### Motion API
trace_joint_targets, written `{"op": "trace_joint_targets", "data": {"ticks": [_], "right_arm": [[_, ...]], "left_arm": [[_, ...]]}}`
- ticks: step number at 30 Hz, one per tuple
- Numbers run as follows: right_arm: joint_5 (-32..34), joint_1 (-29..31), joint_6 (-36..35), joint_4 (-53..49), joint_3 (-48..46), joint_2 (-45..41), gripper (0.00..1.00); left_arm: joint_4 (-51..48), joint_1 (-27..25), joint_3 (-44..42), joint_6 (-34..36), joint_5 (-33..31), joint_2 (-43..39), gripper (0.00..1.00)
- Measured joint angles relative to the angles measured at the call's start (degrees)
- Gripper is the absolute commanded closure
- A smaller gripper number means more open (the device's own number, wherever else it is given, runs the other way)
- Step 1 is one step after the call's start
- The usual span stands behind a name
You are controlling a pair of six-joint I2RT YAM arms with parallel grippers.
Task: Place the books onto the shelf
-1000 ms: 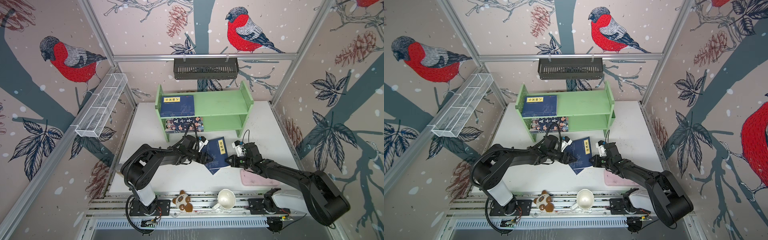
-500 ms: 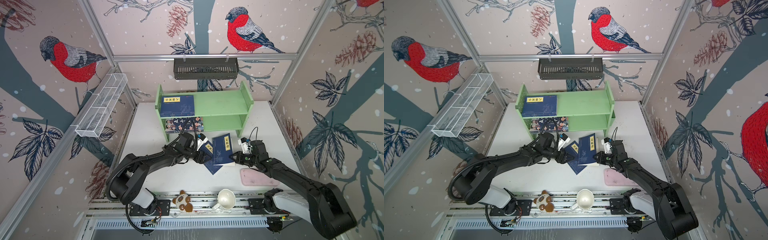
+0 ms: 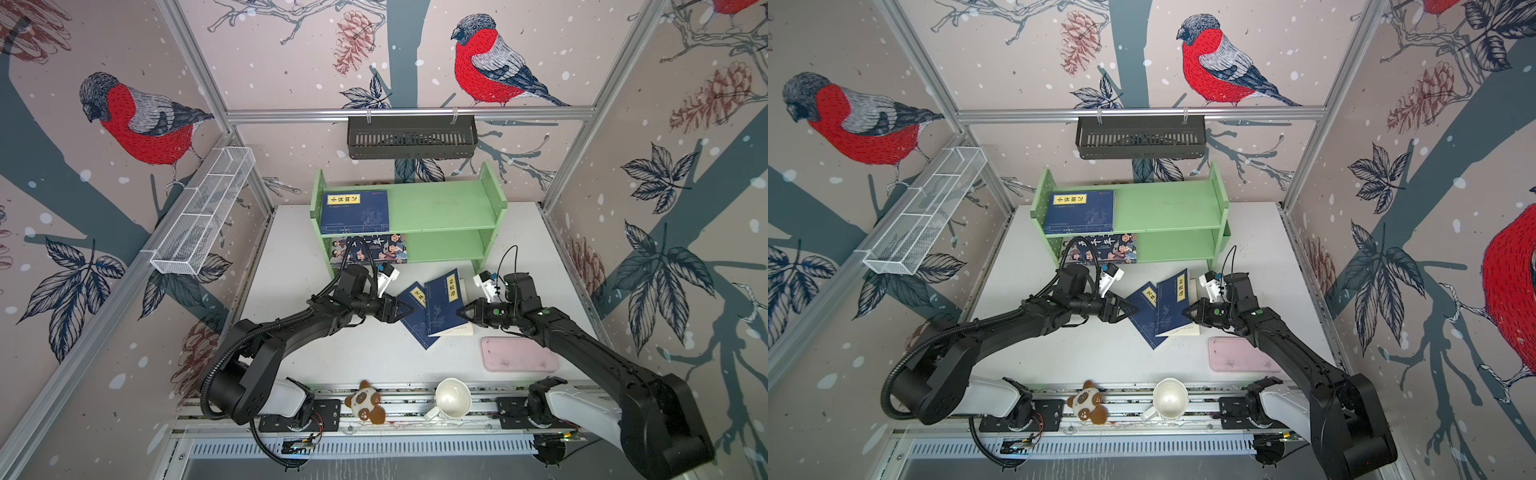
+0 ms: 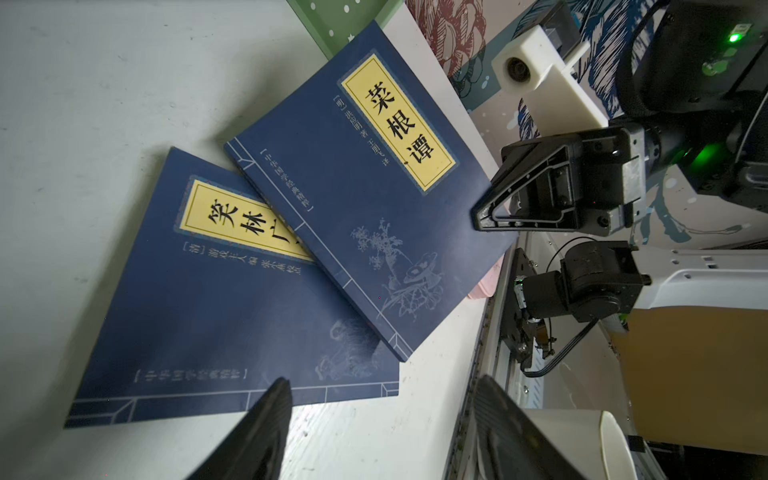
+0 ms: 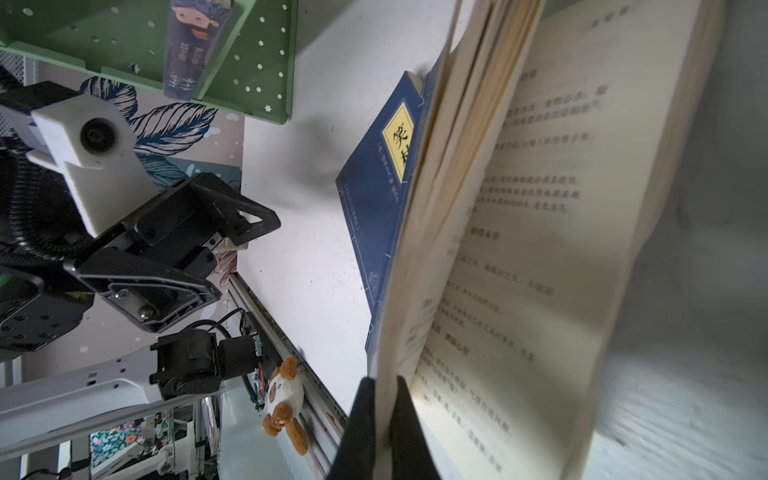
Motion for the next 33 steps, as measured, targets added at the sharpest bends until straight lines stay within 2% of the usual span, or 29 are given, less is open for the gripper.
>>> {"op": "trace_joint_targets", "data": {"ticks": [17, 33], "right_arm": [[-8.28, 0.2, -4.28, -7.74, 4.98, -3.15, 1.0], [-10.27, 9.38, -2.86, -6.82, 8.81, -8.17, 0.99]], "left_arm": [[7.56, 1.62, -2.84, -9.05, 2.69, 1.66, 0.22], [18.71, 2.08, -3.89, -22.25, 8.76, 1.99, 0.22]]}}
